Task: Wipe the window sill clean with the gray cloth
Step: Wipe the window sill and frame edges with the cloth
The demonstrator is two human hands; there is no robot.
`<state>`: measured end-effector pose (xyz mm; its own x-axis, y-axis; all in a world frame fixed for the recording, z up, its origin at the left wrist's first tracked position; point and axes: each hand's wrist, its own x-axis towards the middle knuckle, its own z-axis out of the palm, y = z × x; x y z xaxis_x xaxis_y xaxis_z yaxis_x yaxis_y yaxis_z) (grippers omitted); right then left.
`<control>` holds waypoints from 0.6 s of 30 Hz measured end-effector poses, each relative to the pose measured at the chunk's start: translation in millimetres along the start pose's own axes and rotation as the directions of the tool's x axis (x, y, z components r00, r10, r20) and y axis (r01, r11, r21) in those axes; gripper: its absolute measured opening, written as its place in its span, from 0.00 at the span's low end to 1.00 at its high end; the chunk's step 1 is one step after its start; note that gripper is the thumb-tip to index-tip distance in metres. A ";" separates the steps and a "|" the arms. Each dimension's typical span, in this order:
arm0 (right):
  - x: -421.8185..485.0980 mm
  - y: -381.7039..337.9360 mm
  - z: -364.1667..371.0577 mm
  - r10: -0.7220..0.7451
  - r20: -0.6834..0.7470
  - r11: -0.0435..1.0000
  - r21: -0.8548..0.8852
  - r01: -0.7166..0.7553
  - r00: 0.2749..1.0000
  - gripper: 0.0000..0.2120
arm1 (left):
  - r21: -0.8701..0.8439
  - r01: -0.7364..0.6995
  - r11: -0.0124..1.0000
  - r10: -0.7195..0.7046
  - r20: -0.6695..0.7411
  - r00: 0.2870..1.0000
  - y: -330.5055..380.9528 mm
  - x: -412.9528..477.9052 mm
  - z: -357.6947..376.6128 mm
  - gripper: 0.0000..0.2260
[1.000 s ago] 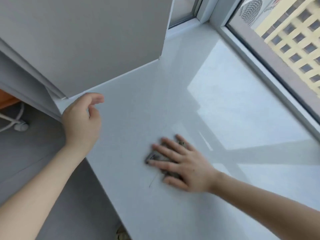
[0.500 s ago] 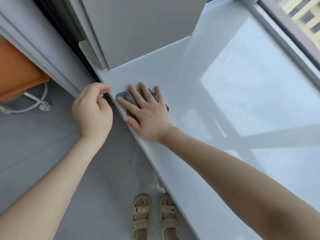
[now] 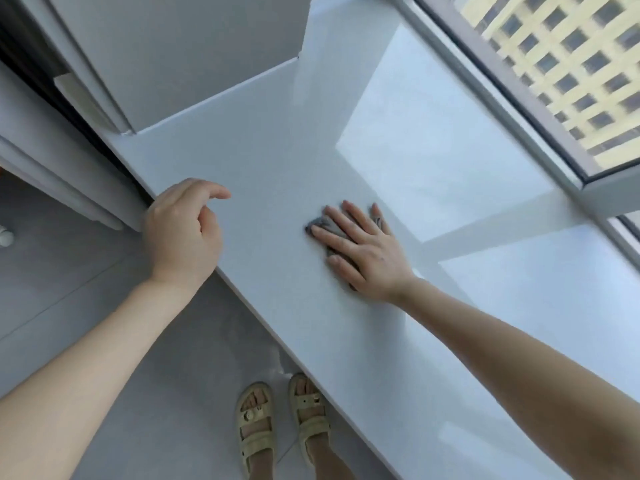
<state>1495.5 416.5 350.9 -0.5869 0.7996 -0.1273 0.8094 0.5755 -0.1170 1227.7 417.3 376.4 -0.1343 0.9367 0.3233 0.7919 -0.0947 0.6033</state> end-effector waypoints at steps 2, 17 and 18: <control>1.9 -14.1 1.3 0.210 -0.028 0.976 0.054 -0.209 0.977 0.23 | -0.023 -0.005 1.000 0.005 0.018 1.000 10.1 0.3 11.1 0.16; -148.9 -51.0 -82.1 0.445 0.447 -0.223 0.895 -0.387 0.776 0.18 | -0.052 -0.140 0.989 0.148 0.252 0.956 96.7 -4.7 53.4 0.16; -149.2 -42.1 -88.3 0.441 0.481 -0.381 0.865 -0.327 0.758 0.19 | -0.068 -0.105 0.992 0.120 0.273 0.955 103.3 -4.8 55.3 0.15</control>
<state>1550.8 288.1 461.8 -0.0982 0.7772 -0.6215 -0.1345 -0.6292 -0.7655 1343.1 421.7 396.9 0.1289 0.9748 0.1821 0.7591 -0.2151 0.6144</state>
